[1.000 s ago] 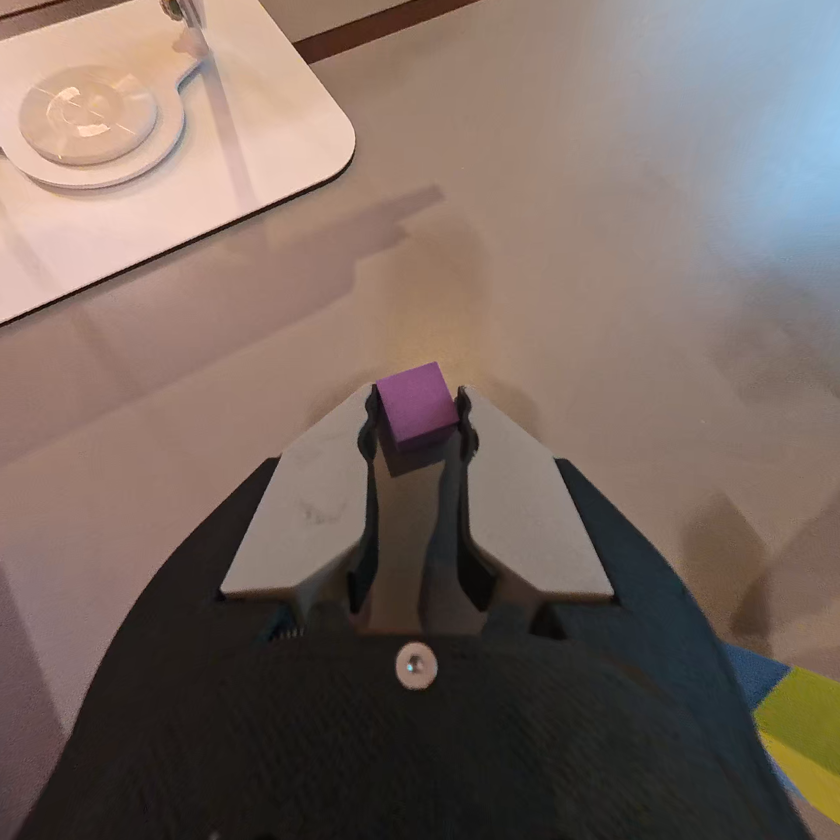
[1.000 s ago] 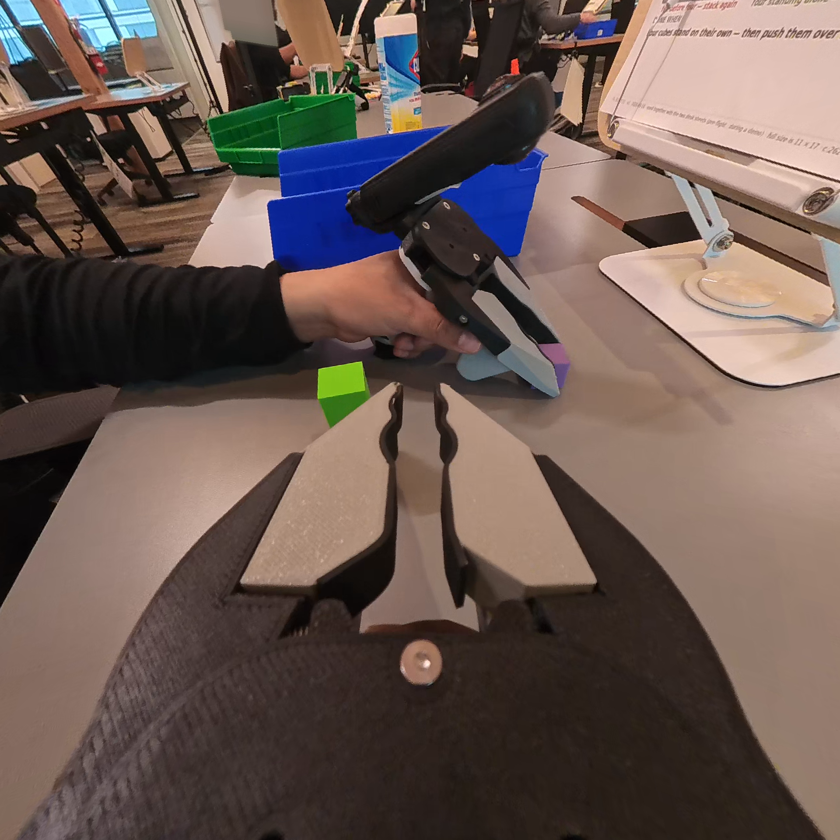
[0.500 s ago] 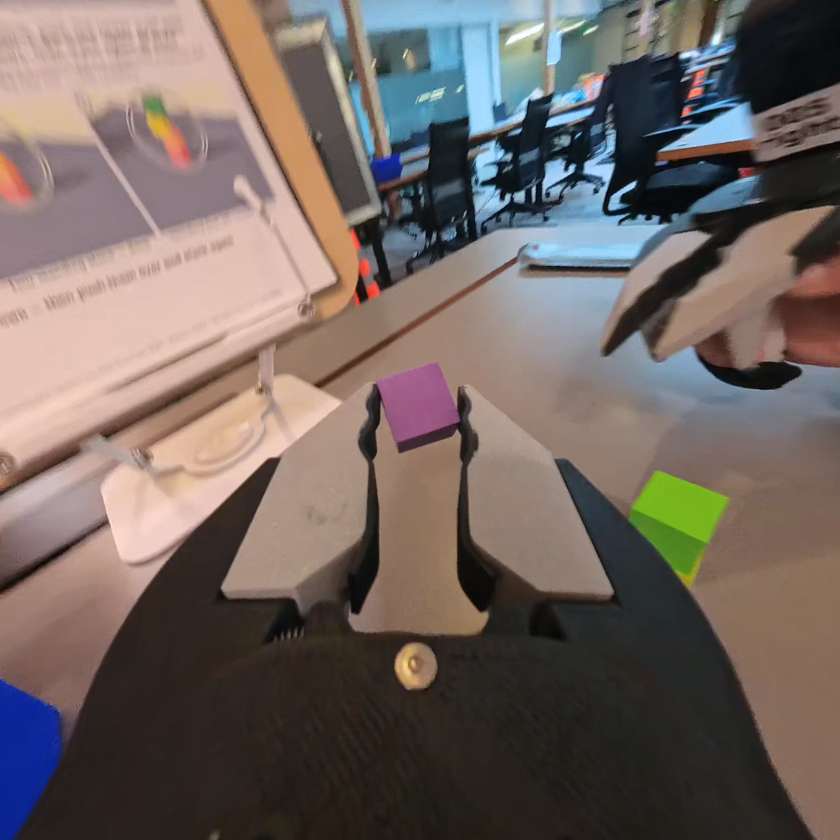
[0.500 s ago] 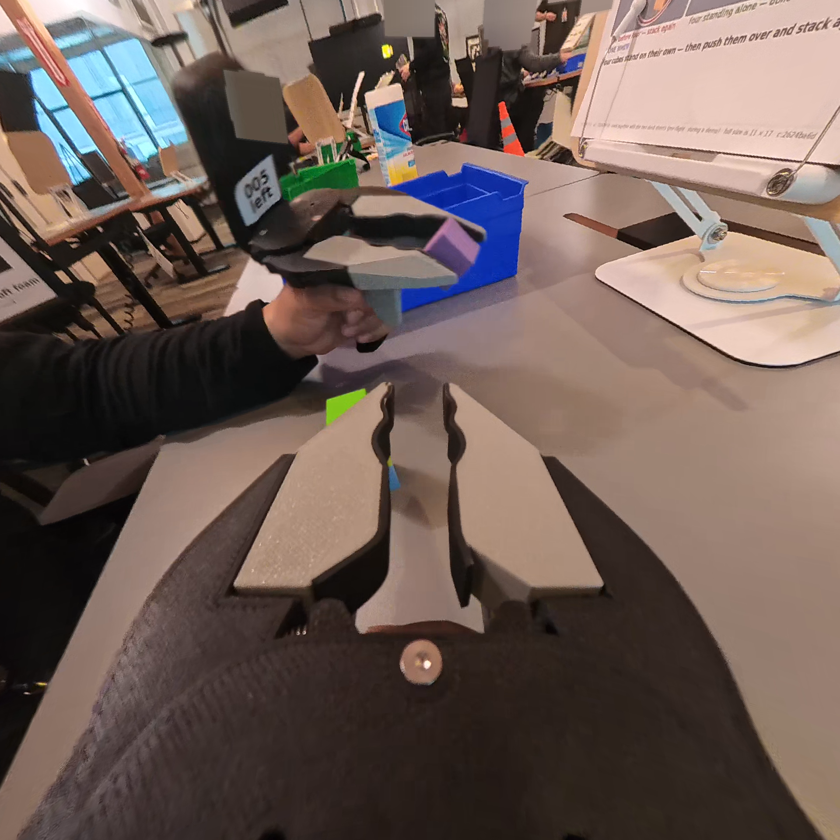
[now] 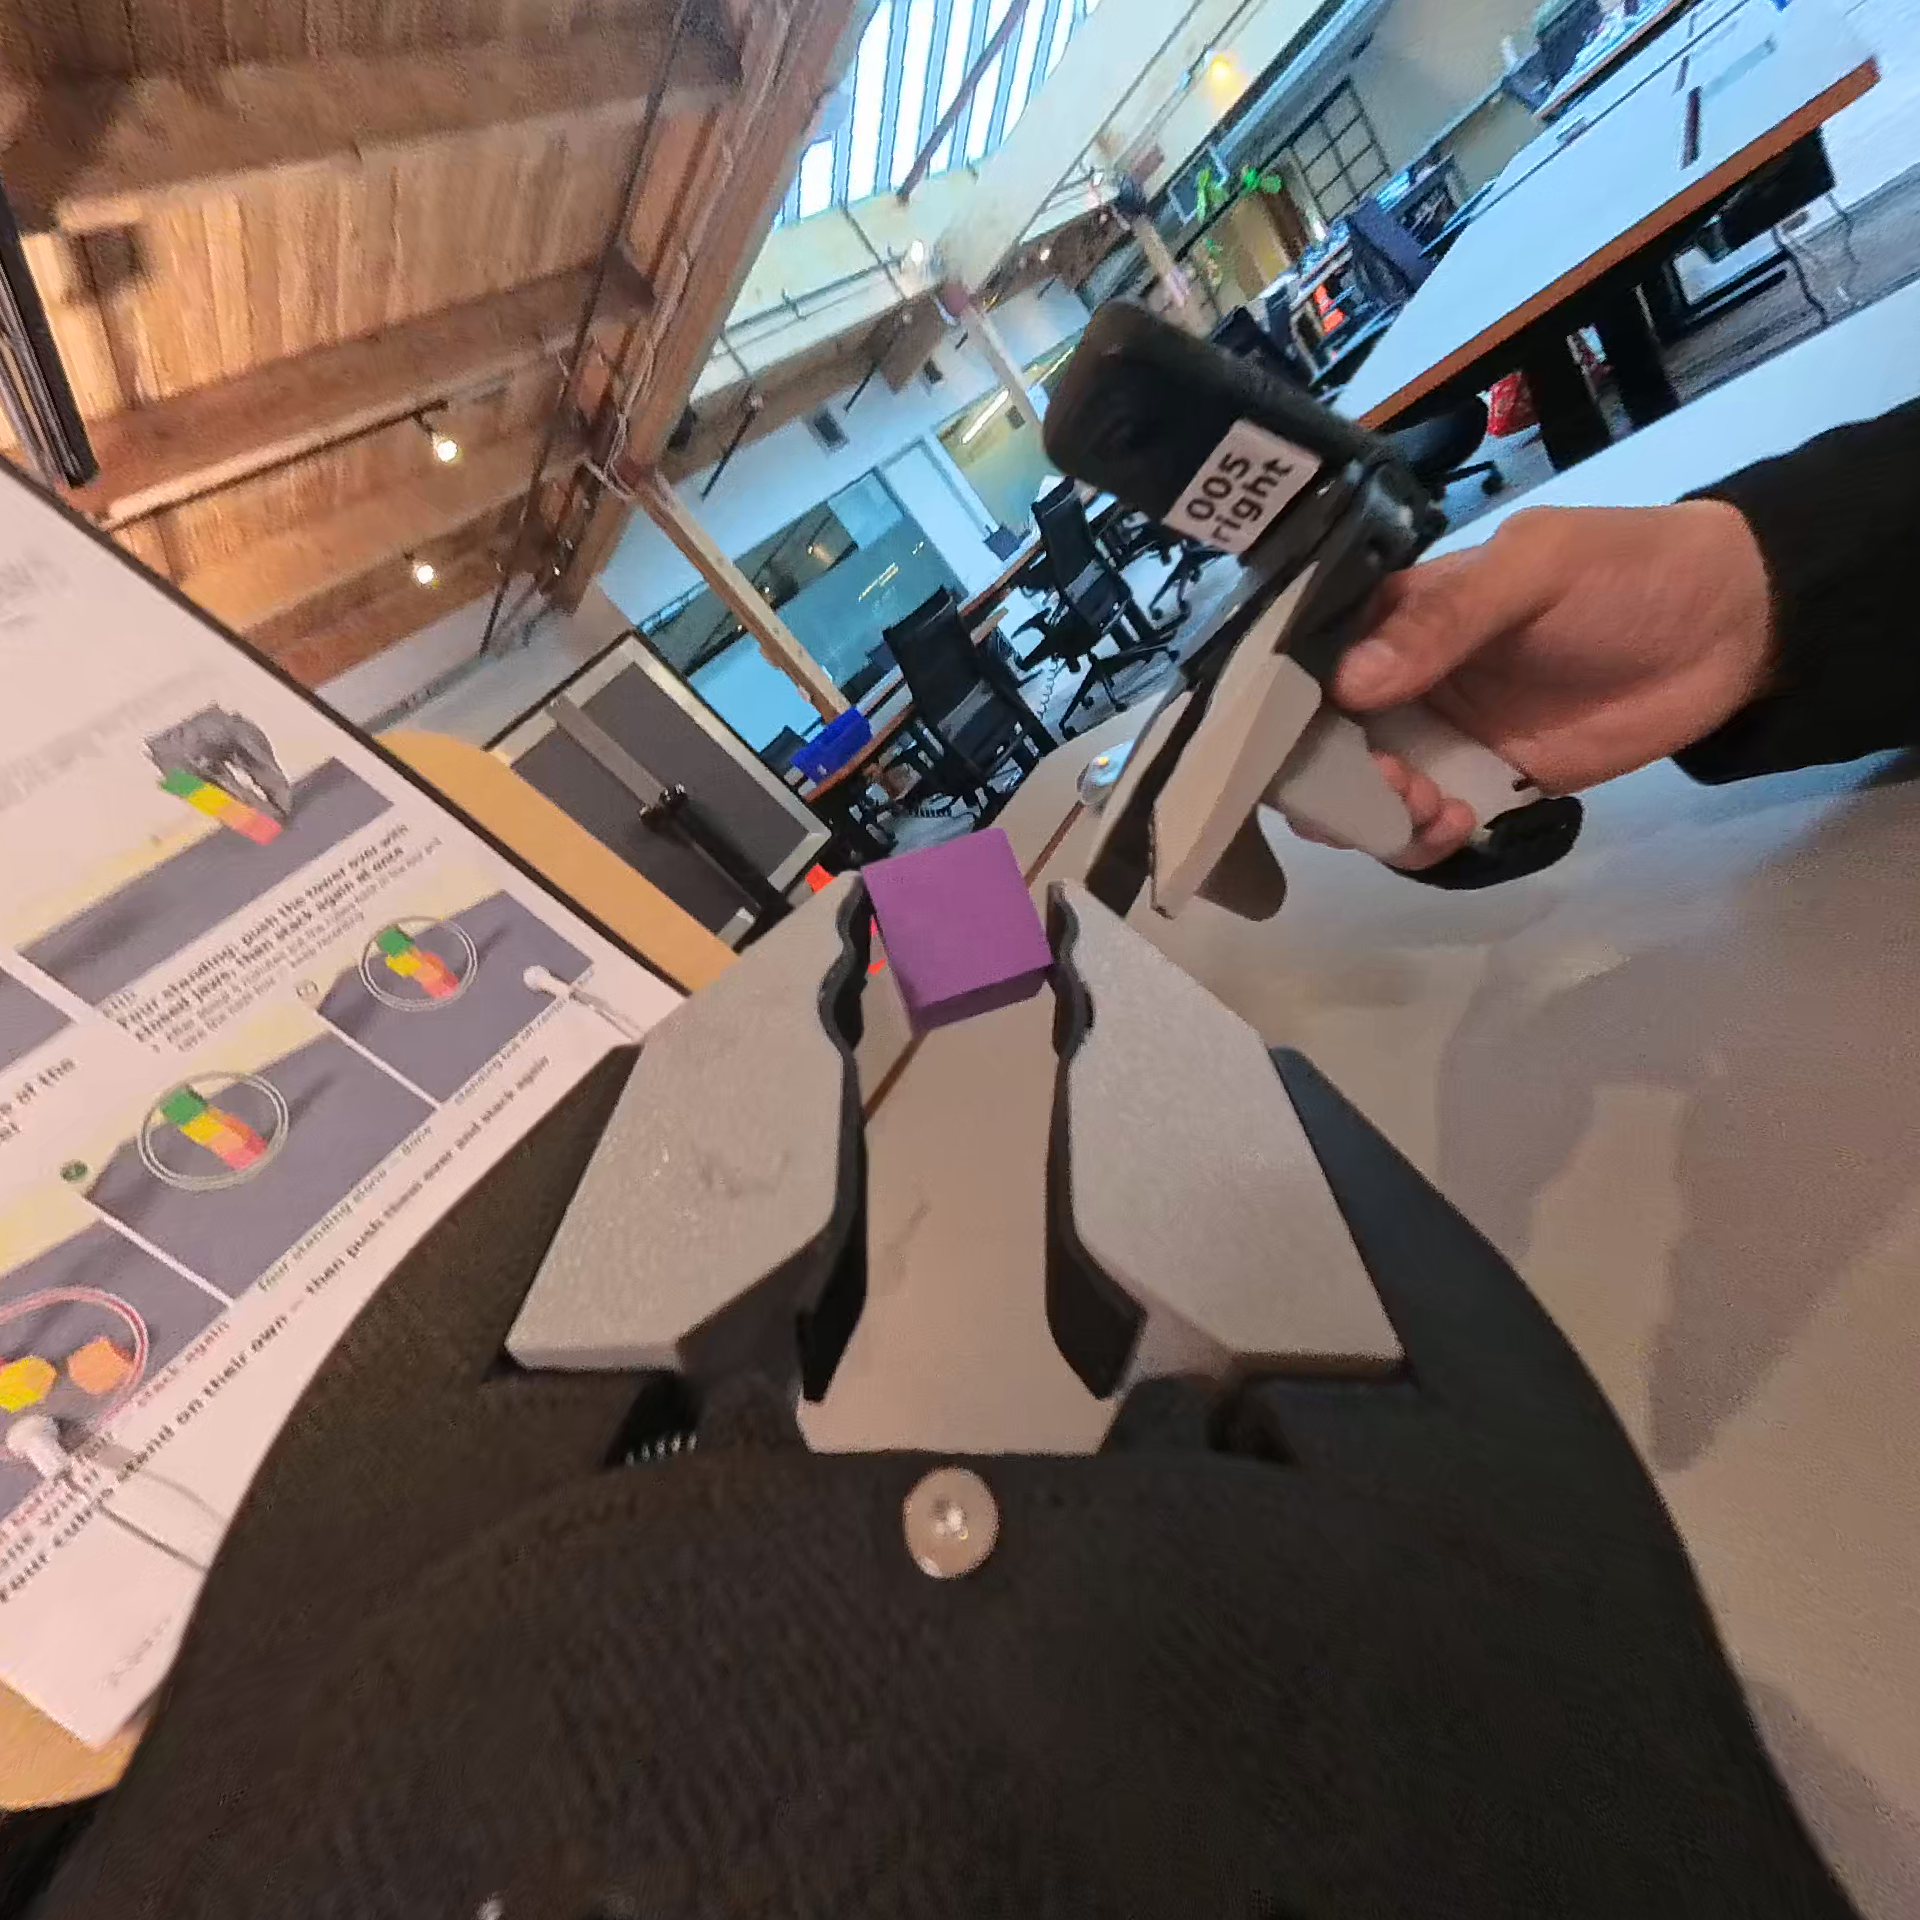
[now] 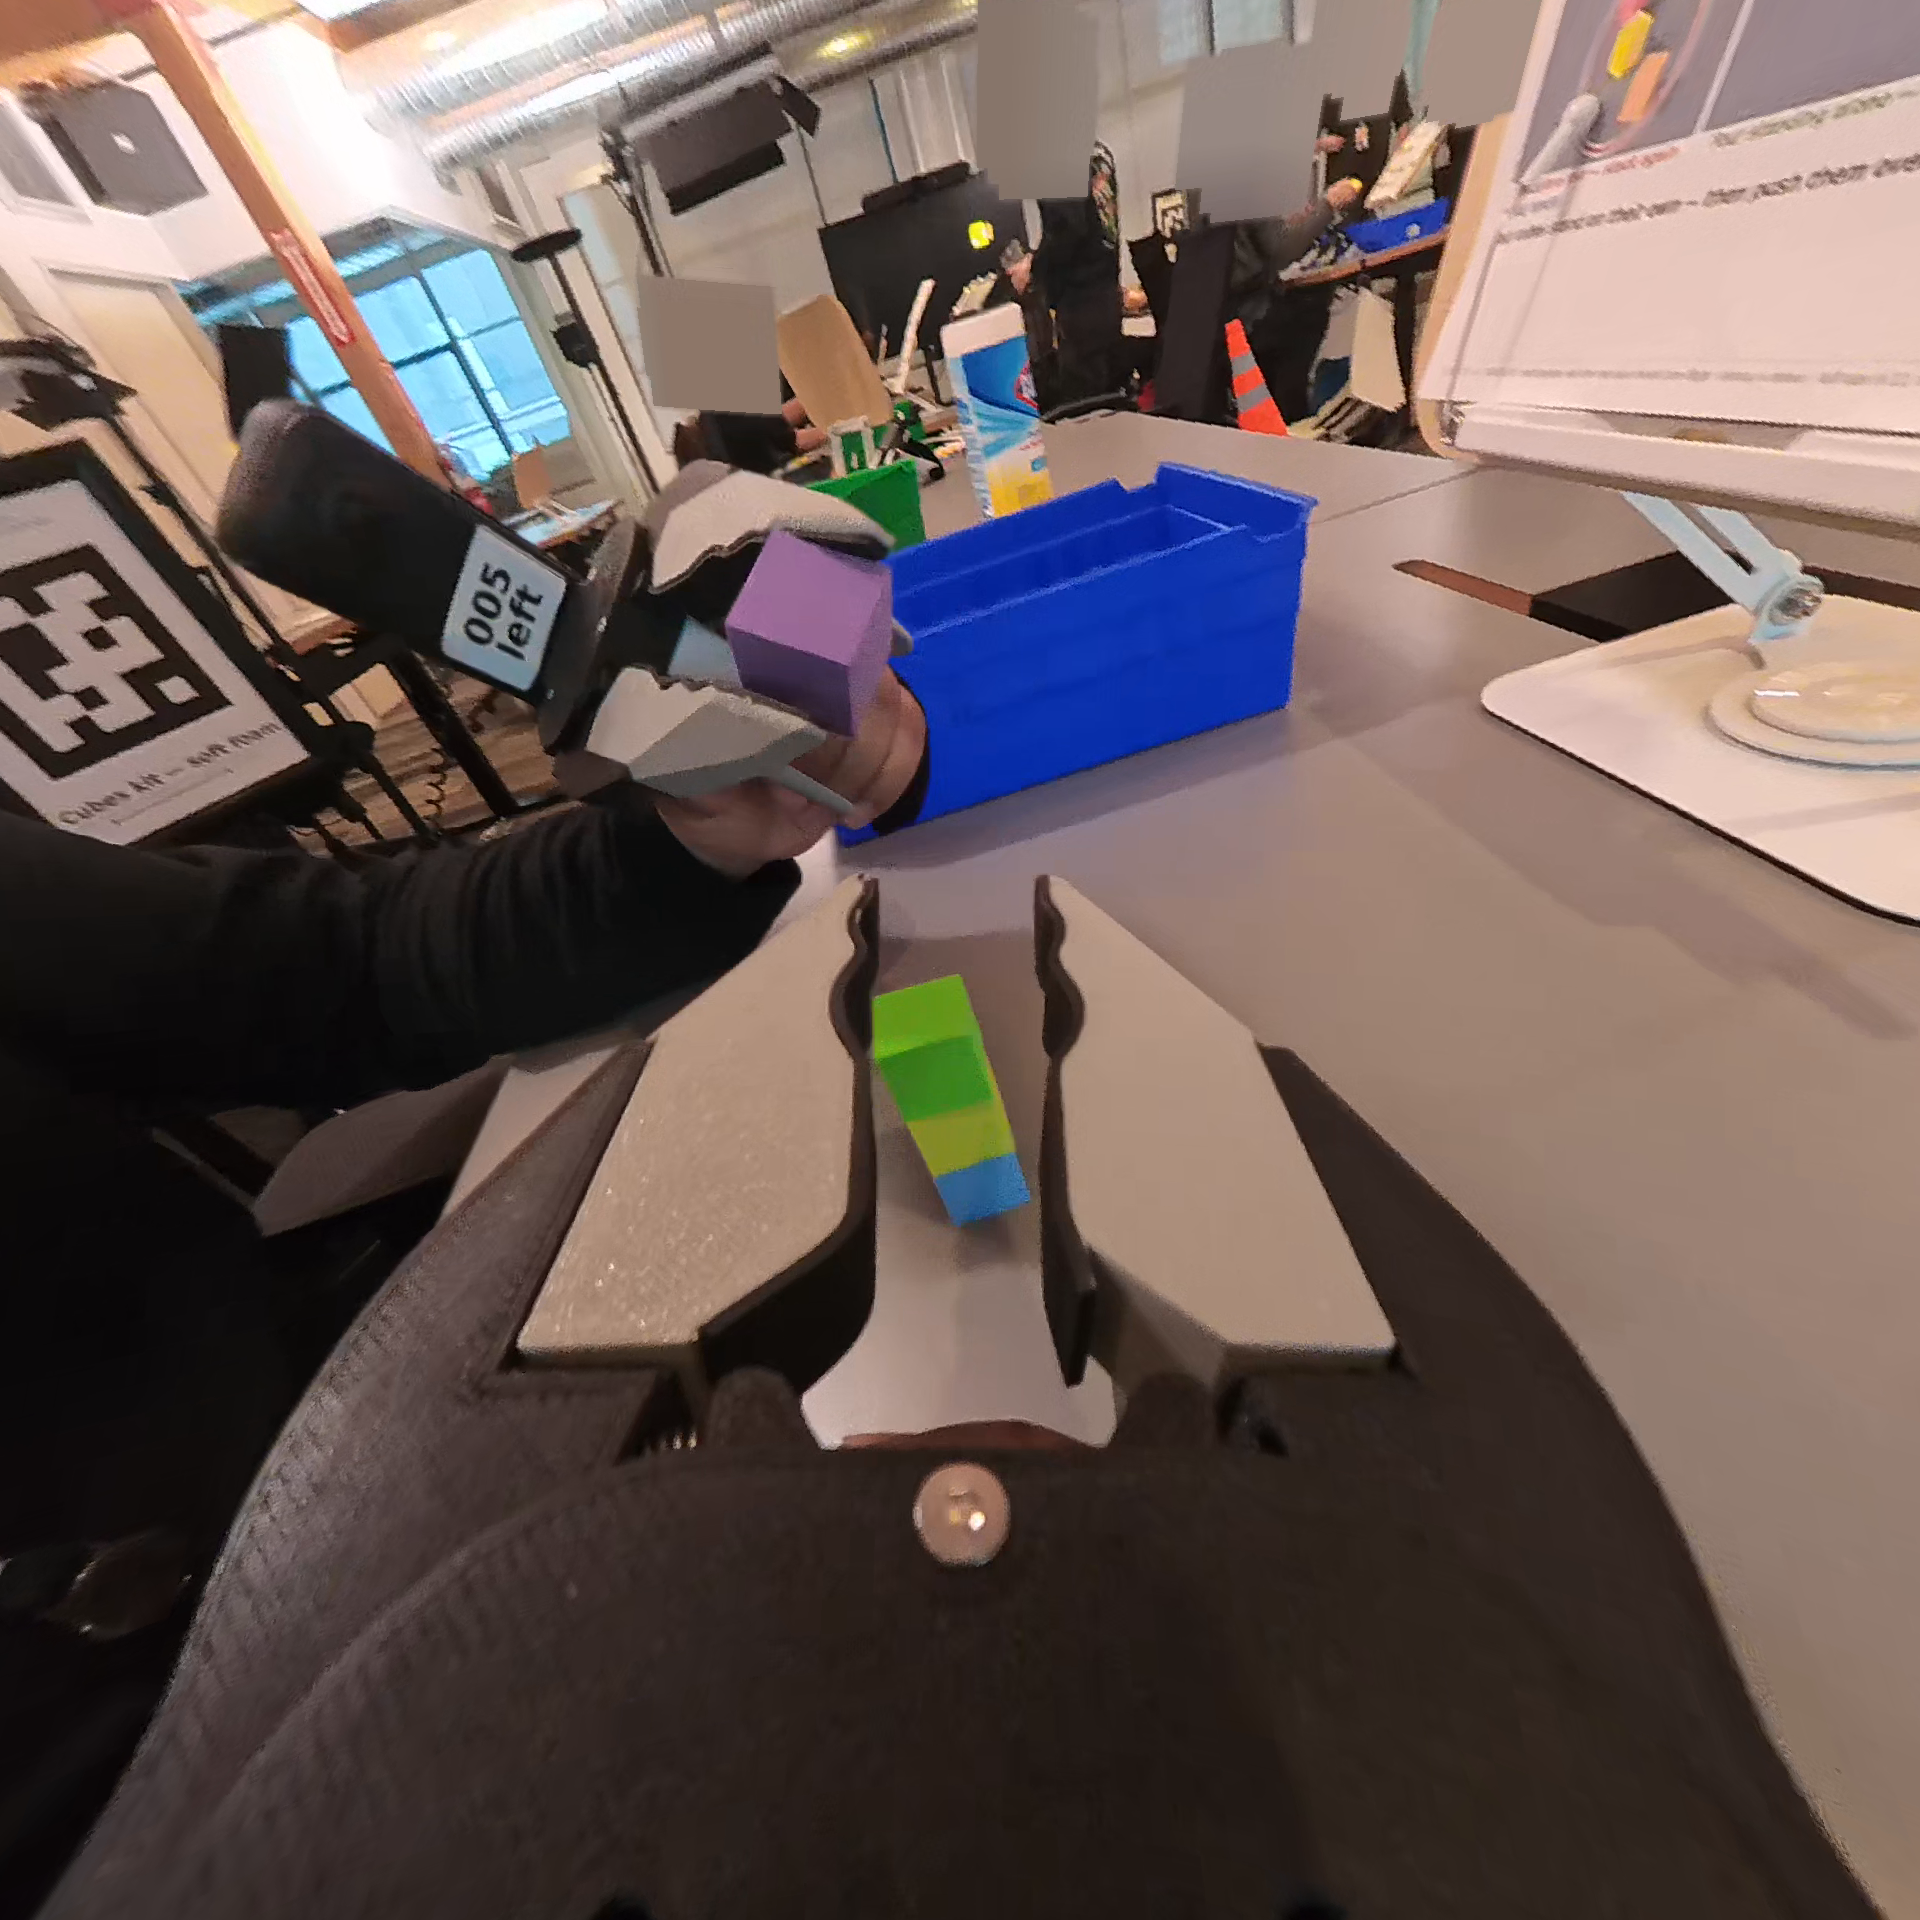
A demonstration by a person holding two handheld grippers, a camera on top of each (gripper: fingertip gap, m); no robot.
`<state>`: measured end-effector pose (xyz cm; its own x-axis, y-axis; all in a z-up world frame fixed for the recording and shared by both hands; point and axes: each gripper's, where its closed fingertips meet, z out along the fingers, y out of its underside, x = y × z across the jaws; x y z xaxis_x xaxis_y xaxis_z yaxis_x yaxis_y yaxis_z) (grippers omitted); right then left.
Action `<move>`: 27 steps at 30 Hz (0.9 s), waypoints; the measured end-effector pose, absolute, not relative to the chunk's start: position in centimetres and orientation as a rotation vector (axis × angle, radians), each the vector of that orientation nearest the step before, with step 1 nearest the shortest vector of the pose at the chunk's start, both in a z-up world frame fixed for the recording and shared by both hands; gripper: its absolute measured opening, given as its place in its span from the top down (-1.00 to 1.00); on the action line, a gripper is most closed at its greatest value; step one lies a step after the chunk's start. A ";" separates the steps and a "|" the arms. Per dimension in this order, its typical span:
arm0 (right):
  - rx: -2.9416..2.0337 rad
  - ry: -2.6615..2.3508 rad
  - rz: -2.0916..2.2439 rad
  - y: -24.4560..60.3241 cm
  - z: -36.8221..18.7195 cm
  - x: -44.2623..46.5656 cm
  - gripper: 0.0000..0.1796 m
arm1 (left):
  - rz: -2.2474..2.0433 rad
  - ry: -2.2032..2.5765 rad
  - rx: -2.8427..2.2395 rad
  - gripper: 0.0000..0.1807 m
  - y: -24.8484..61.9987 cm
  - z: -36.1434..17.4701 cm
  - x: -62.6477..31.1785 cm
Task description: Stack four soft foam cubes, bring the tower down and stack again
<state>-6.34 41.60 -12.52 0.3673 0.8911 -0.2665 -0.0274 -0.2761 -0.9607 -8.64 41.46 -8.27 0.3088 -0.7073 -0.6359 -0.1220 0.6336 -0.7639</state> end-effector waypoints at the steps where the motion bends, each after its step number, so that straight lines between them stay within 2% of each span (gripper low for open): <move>1: -1.573 -0.797 1.118 41.4 -12.3 -6.4 0.70 | -0.430 1.227 -0.820 0.65 41.2 -8.2 -8.6; 13: -1.521 -0.791 1.093 40.9 -10.9 -6.4 0.70 | 0.022 1.390 -0.682 0.65 41.2 -11.4 -7.4; 27: -1.544 -0.910 1.036 39.8 -11.7 -8.1 0.69 | 0.264 1.489 -0.547 0.65 40.5 -12.8 -6.4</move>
<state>-8.14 39.82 -11.72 0.3441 0.9240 -0.1665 0.0454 -0.1935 -0.9800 -6.44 40.47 -12.84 0.0825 -0.1624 -0.9833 -0.4905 0.8522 -0.1819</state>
